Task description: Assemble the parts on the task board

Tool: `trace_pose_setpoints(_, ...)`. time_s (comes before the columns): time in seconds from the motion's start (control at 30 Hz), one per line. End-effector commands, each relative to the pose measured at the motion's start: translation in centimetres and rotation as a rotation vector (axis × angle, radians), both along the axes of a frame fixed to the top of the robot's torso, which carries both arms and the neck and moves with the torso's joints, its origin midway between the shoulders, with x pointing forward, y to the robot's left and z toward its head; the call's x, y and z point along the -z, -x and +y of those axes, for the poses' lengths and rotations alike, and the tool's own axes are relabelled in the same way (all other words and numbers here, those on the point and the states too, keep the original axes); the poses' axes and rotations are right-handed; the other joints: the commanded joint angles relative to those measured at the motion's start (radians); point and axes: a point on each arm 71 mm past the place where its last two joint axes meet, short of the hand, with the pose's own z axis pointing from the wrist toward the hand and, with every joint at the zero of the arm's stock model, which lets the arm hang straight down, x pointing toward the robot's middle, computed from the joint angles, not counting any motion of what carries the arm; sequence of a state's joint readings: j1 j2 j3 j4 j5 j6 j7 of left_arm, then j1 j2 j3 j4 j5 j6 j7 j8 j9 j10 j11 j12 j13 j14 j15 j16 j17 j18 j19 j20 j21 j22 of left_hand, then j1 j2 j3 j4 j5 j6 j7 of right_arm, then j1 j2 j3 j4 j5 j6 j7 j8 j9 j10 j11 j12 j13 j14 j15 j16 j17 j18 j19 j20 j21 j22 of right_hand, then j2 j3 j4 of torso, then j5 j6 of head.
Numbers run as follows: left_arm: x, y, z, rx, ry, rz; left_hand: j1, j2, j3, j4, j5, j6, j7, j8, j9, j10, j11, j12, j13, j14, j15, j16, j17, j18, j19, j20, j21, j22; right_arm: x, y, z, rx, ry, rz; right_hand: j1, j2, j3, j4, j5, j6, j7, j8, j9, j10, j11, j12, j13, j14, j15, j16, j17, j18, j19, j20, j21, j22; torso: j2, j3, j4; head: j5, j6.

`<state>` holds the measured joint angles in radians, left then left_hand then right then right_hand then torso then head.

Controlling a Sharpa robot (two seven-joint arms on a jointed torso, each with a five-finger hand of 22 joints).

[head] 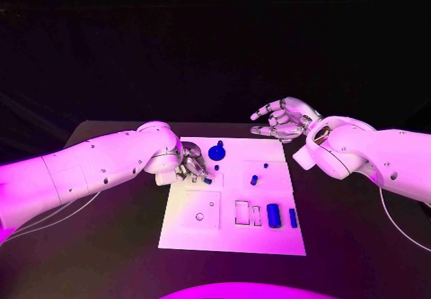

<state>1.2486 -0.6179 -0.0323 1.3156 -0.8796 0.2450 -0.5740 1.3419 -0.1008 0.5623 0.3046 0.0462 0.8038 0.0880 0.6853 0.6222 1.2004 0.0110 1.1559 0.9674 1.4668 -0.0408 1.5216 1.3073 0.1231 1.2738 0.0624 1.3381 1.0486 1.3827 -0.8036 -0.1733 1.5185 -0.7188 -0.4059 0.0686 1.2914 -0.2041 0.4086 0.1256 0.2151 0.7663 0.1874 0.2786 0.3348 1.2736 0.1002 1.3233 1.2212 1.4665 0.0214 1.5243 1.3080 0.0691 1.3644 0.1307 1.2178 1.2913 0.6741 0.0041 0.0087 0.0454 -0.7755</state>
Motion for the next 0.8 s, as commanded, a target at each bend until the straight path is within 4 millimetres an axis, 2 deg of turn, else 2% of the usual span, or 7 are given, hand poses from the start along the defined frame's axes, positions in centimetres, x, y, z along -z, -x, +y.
trace_pose_setpoints(0.03,0.0,0.2,-0.2,0.016,0.028,0.022,0.005,-0.020,0.141,-0.098,0.006,-0.005,-0.001,0.020,0.039,0.002,0.001,-0.002,0.003,0.064,-0.007,0.000,0.140,-0.021,-0.005,-0.002,0.004,0.005,0.2,0.1,0.2,-0.018,0.003,0.010,-0.003,0.010,0.002,0.006,0.005,0.000,-0.001,0.007,0.001,-0.005,0.000,-0.005,-0.001,0.070,0.002,-0.006,0.126,0.019,-0.003,-0.004,-0.005,-0.001,0.000,0.0011,-0.0001,0.002,0.000)
trace_pose_setpoints(0.1,0.0,0.2,-0.1,0.012,0.038,0.031,-0.015,-0.035,0.197,-0.123,0.006,-0.008,0.000,0.031,0.056,0.007,0.003,-0.002,0.003,0.065,-0.005,0.000,0.140,-0.021,-0.005,-0.002,0.006,0.007,0.2,0.1,0.2,-0.019,0.004,0.011,-0.002,0.011,0.002,0.006,0.007,0.000,-0.001,0.007,0.001,-0.005,-0.001,-0.005,-0.001,0.070,0.002,-0.006,0.125,0.019,-0.004,-0.004,-0.006,-0.002,0.000,0.0007,0.0005,0.001,0.000)
trace_pose_setpoints(0.2,0.1,0.3,0.1,0.000,0.057,0.049,-0.034,-0.045,0.232,-0.142,0.006,-0.009,0.000,0.039,0.070,0.012,0.002,0.000,0.006,0.065,-0.005,0.000,0.141,-0.021,-0.005,-0.001,0.007,0.008,0.2,0.0,0.2,-0.020,0.005,0.014,-0.002,0.012,0.002,0.007,0.009,0.000,-0.001,0.008,0.002,-0.005,-0.001,-0.005,-0.001,0.069,0.002,-0.007,0.125,0.019,-0.004,-0.004,-0.007,-0.002,0.000,0.0011,0.0007,0.001,0.002)
trace_pose_setpoints(0.53,-0.3,0.3,1.5,-0.040,0.095,0.017,-0.070,-0.063,0.294,-0.184,0.014,-0.002,-0.003,0.054,0.095,0.034,-0.001,0.015,0.026,0.069,-0.008,0.003,0.150,-0.022,-0.003,-0.003,0.011,0.014,0.3,0.0,-0.1,-0.016,0.008,0.017,-0.003,0.013,0.002,0.009,0.013,0.001,-0.002,0.009,0.002,-0.005,-0.001,-0.006,-0.003,0.069,0.001,-0.008,0.121,0.020,-0.006,-0.004,-0.011,-0.005,0.001,0.0003,0.0007,0.001,0.001)
trace_pose_setpoints(0.8,-0.7,0.4,1.5,0.001,0.056,-0.067,-0.078,-0.069,0.307,-0.194,0.015,0.002,-0.004,0.057,0.100,0.044,-0.003,0.022,0.036,0.071,-0.010,0.005,0.156,-0.022,0.000,-0.004,0.013,0.018,0.3,0.0,-0.2,-0.014,0.009,0.019,-0.003,0.014,0.002,0.010,0.015,0.001,-0.002,0.009,0.002,-0.005,-0.001,-0.006,-0.003,0.068,0.001,-0.009,0.118,0.020,-0.007,-0.004,-0.013,-0.007,0.002,-0.0010,0.0010,0.001,0.001)
